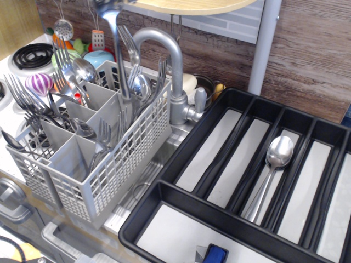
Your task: Put big spoon from basket to tray
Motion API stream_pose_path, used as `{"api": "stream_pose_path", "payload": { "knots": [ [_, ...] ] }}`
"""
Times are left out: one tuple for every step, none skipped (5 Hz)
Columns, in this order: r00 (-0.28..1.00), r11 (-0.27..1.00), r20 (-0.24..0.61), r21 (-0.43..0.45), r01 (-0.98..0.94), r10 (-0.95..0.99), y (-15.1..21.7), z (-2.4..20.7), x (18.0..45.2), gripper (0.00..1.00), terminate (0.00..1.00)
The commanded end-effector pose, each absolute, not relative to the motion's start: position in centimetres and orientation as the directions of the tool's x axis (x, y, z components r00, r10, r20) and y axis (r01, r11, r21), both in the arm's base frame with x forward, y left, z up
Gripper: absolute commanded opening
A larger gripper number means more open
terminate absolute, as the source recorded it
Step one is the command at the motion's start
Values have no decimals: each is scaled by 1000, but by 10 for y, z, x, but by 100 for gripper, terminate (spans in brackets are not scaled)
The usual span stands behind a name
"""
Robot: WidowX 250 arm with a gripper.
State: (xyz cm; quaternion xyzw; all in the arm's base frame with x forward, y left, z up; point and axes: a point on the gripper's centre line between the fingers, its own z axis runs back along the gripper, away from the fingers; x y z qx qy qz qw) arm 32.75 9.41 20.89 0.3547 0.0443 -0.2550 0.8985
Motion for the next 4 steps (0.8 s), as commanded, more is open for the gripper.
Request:
{"api": "stream_pose_path", "payload": {
  "knots": [
    [920,688,-219,612,389,-325,64,256,329,0,0],
    [950,794,-193,522,312,-246,41,256,338,0,0],
    [977,889,-126,408,210,-172,16,234,336,0,0],
    [993,938,-63,328,111,-96,-7,214,324,0,0]
  ]
}}
